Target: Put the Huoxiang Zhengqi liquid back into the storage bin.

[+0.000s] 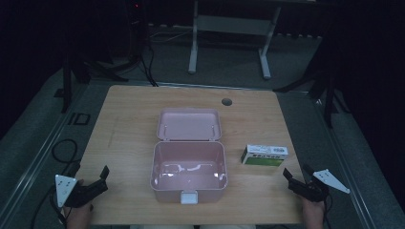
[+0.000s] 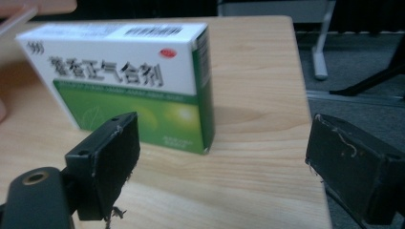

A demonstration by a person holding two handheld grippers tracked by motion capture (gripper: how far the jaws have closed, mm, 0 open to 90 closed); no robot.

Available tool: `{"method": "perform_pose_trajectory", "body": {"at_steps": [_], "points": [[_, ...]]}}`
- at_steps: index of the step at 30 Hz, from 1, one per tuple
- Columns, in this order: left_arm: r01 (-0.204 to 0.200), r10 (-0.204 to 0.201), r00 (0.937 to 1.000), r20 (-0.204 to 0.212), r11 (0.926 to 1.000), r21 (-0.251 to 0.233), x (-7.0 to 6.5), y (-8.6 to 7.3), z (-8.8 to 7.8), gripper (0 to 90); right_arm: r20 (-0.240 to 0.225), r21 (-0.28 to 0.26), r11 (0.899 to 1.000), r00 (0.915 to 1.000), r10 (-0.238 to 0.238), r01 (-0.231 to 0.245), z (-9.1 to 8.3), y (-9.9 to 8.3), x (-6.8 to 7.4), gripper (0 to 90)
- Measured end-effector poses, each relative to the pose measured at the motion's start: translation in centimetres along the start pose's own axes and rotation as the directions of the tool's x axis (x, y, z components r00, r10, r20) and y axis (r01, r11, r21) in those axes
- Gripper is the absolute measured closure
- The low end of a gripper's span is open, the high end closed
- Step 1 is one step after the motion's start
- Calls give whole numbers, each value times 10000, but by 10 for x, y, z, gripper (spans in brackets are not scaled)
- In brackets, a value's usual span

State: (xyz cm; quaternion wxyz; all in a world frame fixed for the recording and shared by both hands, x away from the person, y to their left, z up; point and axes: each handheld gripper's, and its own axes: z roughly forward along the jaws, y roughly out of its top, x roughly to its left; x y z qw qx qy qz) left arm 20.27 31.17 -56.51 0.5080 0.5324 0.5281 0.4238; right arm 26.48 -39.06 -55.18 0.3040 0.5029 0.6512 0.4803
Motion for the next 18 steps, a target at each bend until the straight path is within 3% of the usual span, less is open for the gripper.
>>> {"method": "perform_pose_trajectory", "body": {"at_steps": [6, 11, 14, 16, 18], "points": [[130, -130, 9999, 56, 9999, -6, 2, 0, 0, 3, -61, 337, 9993, 9998, -188, 190, 2, 0, 3, 111], [215, -215, 9997, 146, 9998, 13, 3, 0, -1, 3, -524, 1219, 9922, 9984, -213, 276, 8, 2, -1, 111], [210, -211, 9996, 169, 9998, 25, 3, 0, 0, 3, -908, 1094, 9937, 9958, -155, 254, 7, 2, -3, 111], [205, -206, 9996, 203, 9998, 36, 3, 0, -1, 3, -1650, 1448, 9883, 9860, -228, 471, 8, 3, -6, 128], [255, -256, 9993, 256, 9997, 40, 4, 0, 0, 3, -1791, 1667, 9832, 9828, -443, 747, 8, 4, -7, 130]]}}
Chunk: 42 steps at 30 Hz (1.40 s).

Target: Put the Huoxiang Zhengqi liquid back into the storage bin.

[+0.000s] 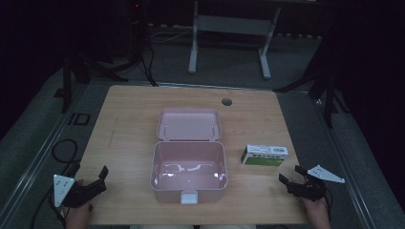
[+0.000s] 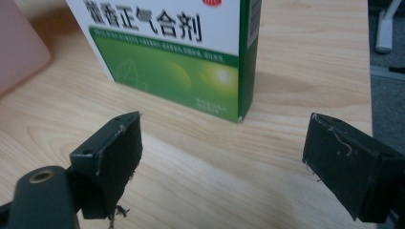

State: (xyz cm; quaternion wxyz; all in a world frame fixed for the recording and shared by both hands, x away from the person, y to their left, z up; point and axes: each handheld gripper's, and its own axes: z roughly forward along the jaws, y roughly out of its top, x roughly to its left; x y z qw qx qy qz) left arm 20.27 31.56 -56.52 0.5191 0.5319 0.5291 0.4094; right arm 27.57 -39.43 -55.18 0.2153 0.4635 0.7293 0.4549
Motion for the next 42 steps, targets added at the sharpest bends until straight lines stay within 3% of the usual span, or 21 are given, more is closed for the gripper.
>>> {"method": "perform_pose_trajectory", "body": {"at_steps": [5, 6, 9, 13, 15, 16, 21, 22, 23, 24, 25, 26, 28, 29, 30, 33, 35, 38, 39, 41, 42], "points": [[102, -102, 9999, 4, 9999, -22, 1, 0, 0, 3, -846, 554, 9973, 9955, -425, 473, 3, 1, -2, 137], [70, -70, 10000, 21, 10000, -13, 0, 0, 0, 3, -1593, 959, 9925, 9854, -594, 753, 6, 1, -2, 135], [37, -37, 10000, 57, 10000, 11, 0, 0, 0, 3, -2230, 1194, 9853, 9703, -936, 1225, 8, 4, -1, 135], [66, -66, 9999, 90, 10000, -2, 0, 0, 0, 3, -2769, 1701, 9613, 9467, -1645, 2168, 10, 12, 1, 132], [63, -63, 9999, 114, 10000, -5, 0, 0, 0, 3, -2712, 2183, 9423, 9434, -1911, 2537, 11, 16, 1, 131], [63, -63, 9999, 114, 10000, -5, 0, 0, 0, 3, -2712, 2183, 9423, 9434, -1911, 2537, 11, 16, 1, 131], [40, -40, 9998, 171, 10000, 18, -1, 0, 0, 3, -2989, 3648, 8460, 9094, -2892, 3889, 10, 30, 6, 131], [40, -40, 9998, 171, 10000, 18, -1, 0, 0, 3, -2989, 3648, 8460, 9094, -2892, 3889, 10, 30, 6, 131], [33, -33, 9999, 169, 10000, 19, -1, 0, 0, 3, -3078, 4296, 7921, 8949, -3230, 4337, 10, 35, 9, 131], [32, -32, 9998, 176, 10000, 26, -1, 0, 0, 3, -3078, 4296, 7921, 8949, -3230, 4337, 10, 35, 9, 131], [7, -7, 9998, 193, 10000, 36, -1, 0, 0, 3, -3133, 4869, 7462, 8882, -3360, 4540, 9, 40, 12, 132], [-2, 2, 9998, 203, 10000, 43, -1, 0, 0, 3, -3204, 5033, 7294, 8840, -3403, 4632, 9, 41, 12, 132], [-6, 5, 9998, 211, 10000, 49, -1, 0, 0, 3, -3490, 5444, 6821, 8713, -3450, 4882, 9, 46, 15, 132], [-6, 5, 9998, 211, 10000, 49, -1, 0, 0, 3, -3490, 5444, 6821, 8713, -3450, 4882, 9, 46, 15, 132], [-2, 1, 9998, 217, 10000, 46, -1, 0, 0, 3, -3584, 5714, 6506, 8653, -3506, 5003, 9, 51, 17, 132], [17, -18, 9997, 238, 10000, 37, -1, 0, 0, 3, -3814, 5989, 6073, 8527, -3570, 5221, 9, 57, 20, 130], [28, -29, 9996, 266, 10000, 42, -1, 0, 0, 3, -4023, 6200, 5706, 8426, -3581, 5386, 9, 61, 22, 120], [41, -43, 9994, 344, 10000, 62, -1, 0, 0, 3, -4396, 6335, 5222, 8210, -3642, 5709, 9, 68, 25, 119], [41, -43, 9994, 344, 10000, 62, -1, 0, 0, 3, -4396, 6335, 5222, 8210, -3642, 5709, 9, 68, 25, 119], [71, -72, 9993, 363, 10000, 50, -1, 0, 0, 3, -4628, 6473, 4854, 8090, -3624, 5877, 10, 72, 27, 119], [99, -100, 9993, 374, 9999, 36, 0, 0, 0, 3, -4736, 6572, 4503, 7959, -3772, 6045, 11, 76, 29, 119]]}}
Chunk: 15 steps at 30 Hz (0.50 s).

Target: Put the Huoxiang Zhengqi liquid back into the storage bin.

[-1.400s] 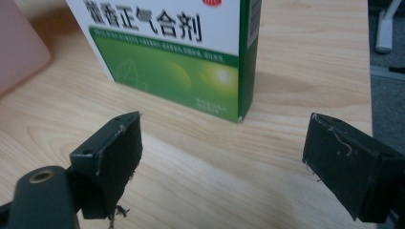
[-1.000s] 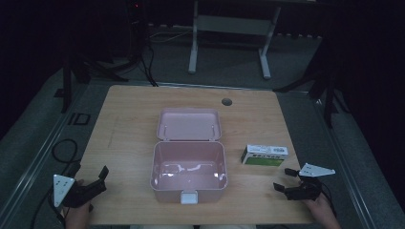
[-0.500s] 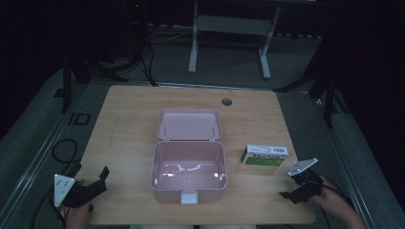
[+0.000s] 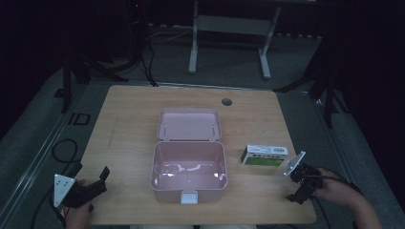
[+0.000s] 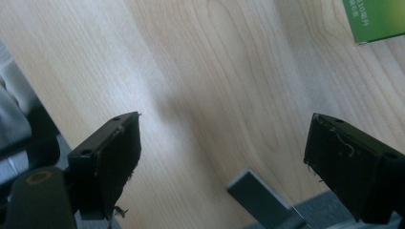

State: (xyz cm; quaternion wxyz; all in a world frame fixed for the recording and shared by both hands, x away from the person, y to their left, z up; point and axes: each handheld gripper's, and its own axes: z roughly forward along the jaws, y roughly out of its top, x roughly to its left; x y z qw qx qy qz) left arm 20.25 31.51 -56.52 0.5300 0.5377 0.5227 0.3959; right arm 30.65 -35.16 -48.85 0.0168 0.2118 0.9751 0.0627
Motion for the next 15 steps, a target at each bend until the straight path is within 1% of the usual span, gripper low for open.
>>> {"method": "perform_pose_trajectory", "body": {"at_steps": [1, 2, 3, 4, 5, 6, 8, 9, 10, 11, 12, 13, 15], "points": [[2, -2, 10000, 4, 10000, 1, 0, 0, 0, 3, -9, 135, 9999, 10000, -78, 78, -1, 2, 0, 119], [2, -2, 10000, 4, 10000, 1, 0, 0, 0, 3, -9, 135, 9999, 10000, -78, 78, -1, 2, 0, 119], [-15, 15, 10000, 5, 10000, 5, 0, 0, 0, 3, -221, 507, 9981, 9992, -332, 342, -4, 6, 0, 122], [-30, 30, 10000, 8, 10000, 5, 0, 0, 0, 3, -261, 647, 9968, 9986, -452, 469, -4, 8, 0, 128], [-30, 30, 10000, 8, 10000, 5, 0, 0, 0, 3, -261, 647, 9968, 9986, -452, 469, -4, 8, 0, 128], [-35, 35, 10000, 12, 10000, 2, 0, 0, 0, 3, -401, 1132, 9903, 9962, -769, 810, -6, 12, 2, 129], [-25, 25, 10000, 22, 10000, -4, 0, 0, 0, 3, -568, 1443, 9841, 9938, -961, 1034, -7, 15, 3, 129], [-25, 25, 10000, 22, 10000, -4, 0, 0, 0, 3, -568, 1443, 9841, 9938, -961, 1034, -7, 15, 3, 129], [-23, 23, 10000, 26, 10000, -9, 0, 0, 0, 3, -525, 1557, 9810, 9927, -1089, 1159, -7, 16, 5, 135], [-20, 20, 10000, 26, 10000, -12, 0, 0, 0, 3, -532, 1916, 9707, 9891, -1371, 1449, -8, 19, 8, 135], [-16, 16, 10000, 29, 10000, -16, 0, 0, 0, 3, -555, 2139, 9645, 9877, -1461, 1547, -7, 20, 8, 134], [-17, 17, 10000, 37, 10000, -14, 0, 0, 0, 3, -596, 2288, 9623, 9888, -1368, 1470, -7, 21, 8, 134], [3, -3, 10000, 46, 10000, -16, 0, 0, 0, 3, -921, 2678, 9557, 9907, -1005, 1218, -6, 24, 7, 134]]}}
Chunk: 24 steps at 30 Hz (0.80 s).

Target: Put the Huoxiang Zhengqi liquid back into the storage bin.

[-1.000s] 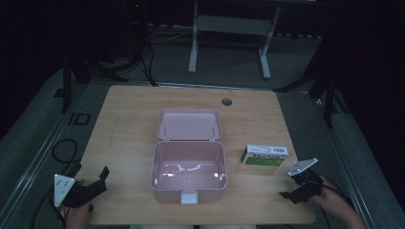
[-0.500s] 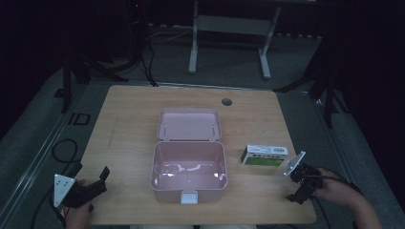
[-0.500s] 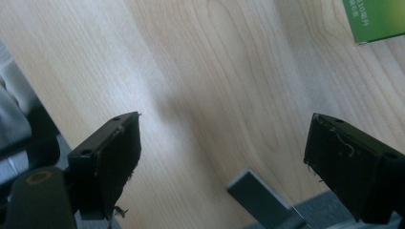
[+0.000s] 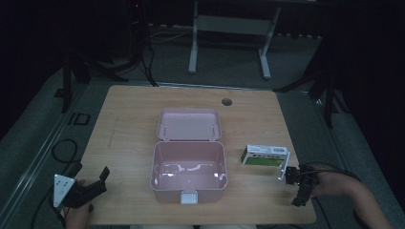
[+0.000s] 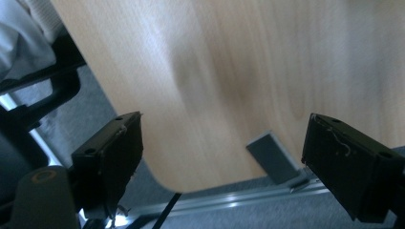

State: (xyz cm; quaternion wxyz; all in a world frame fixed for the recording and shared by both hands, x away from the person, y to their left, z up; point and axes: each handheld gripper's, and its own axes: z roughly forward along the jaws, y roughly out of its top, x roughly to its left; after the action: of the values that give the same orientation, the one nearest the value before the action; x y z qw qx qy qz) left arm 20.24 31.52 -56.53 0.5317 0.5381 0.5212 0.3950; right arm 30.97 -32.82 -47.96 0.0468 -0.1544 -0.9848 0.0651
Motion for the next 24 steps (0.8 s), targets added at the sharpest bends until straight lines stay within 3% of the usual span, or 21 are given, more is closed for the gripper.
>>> {"method": "perform_pose_trajectory", "body": {"at_steps": [2, 5, 8, 12, 17, 18, 24], "points": [[-3, 3, 10000, 11, 10000, 13, 0, 0, 0, 3, 29, 192, 9996, 9998, -192, 191, -1, 2, 1, 134], [19, -19, 10000, 31, 10000, -5, 0, 0, 0, 3, -17, -88, 9999, 9999, -123, 123, -8, 5, 1, 124], [6, -6, 10000, 44, 10000, 0, 0, 0, 0, 3, 306, -400, 9991, 9994, -131, 144, -15, 9, 0, 110], [5, -5, 10000, 48, 10000, 10, 0, 0, 0, 3, 477, -359, 9986, 9982, -374, 391, -24, 11, -1, 120], [-3, 3, 10000, 56, 10000, 23, 0, 0, 0, 3, 621, -704, 9963, 9971, -450, 493, -46, 14, -10, 166], [-4, 4, 10000, 68, 10000, 21, 0, 0, 0, 3, 782, -858, 9944, 9954, -547, 614, -56, 16, -15, 205], [19, -19, 9999, 108, 10000, -1, 0, 0, 0, 3, 1274, -1211, 9875, 9882, -852, 1007, -74, 25, -26, 235]]}}
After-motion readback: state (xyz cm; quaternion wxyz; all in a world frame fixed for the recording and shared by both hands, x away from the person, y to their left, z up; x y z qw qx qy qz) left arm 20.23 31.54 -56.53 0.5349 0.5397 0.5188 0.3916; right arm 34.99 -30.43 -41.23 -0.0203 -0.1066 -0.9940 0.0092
